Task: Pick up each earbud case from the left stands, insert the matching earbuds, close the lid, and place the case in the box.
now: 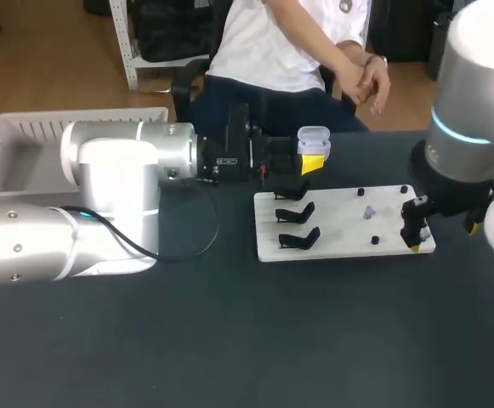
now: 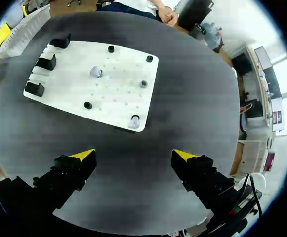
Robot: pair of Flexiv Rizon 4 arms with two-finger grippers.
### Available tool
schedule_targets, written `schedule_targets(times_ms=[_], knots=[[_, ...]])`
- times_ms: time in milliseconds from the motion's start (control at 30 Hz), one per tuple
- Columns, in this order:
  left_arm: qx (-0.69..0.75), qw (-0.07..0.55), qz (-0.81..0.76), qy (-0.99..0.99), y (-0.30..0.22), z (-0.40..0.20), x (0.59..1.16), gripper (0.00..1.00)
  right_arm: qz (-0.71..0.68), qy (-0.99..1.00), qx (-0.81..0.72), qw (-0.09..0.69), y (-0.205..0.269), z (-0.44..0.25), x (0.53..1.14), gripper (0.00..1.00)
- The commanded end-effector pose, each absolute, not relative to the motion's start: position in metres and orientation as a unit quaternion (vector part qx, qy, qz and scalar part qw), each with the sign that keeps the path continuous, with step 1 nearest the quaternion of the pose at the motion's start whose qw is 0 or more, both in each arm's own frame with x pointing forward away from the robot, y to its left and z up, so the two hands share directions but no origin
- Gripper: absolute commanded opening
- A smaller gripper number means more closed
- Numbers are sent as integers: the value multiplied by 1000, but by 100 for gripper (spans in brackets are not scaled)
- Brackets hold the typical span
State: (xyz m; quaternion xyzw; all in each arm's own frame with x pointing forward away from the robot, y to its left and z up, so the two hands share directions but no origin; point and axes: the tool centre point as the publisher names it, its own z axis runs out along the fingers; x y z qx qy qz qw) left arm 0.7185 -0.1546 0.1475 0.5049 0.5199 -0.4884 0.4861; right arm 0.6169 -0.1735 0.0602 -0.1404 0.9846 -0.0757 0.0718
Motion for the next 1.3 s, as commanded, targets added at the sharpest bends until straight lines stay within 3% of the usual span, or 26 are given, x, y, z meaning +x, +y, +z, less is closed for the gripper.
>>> schedule_targets(times_ms=[33, 500, 600, 667, 733, 800, 933, 1000, 1300], knots=[[506, 484, -489, 520, -155, 148, 720, 0, -119, 980, -140, 82, -171, 51, 624, 100], [506, 484, -489, 520, -155, 148, 720, 0, -79, 979, -173, 75, -170, 33, 647, 100], [506, 484, -489, 520, -155, 148, 720, 0, -77, 978, -178, 74, -168, 31, 652, 85], [506, 484, -489, 520, -155, 148, 720, 0, -73, 978, -182, 73, -168, 29, 654, 86], [506, 484, -489, 520, -155, 148, 720, 0, -71, 978, -183, 73, -167, 29, 655, 80], [506, 484, -489, 520, -155, 148, 720, 0, -69, 978, -185, 72, -167, 28, 655, 59], [506, 484, -489, 520, -155, 148, 720, 0, -64, 978, -185, 67, -167, 25, 652, 61], [506, 484, -489, 520, -155, 148, 720, 0, -62, 979, -184, 65, -168, 23, 651, 49], [506, 484, -489, 520, -155, 148, 720, 0, -61, 980, -178, 63, -170, 22, 649, 47]])
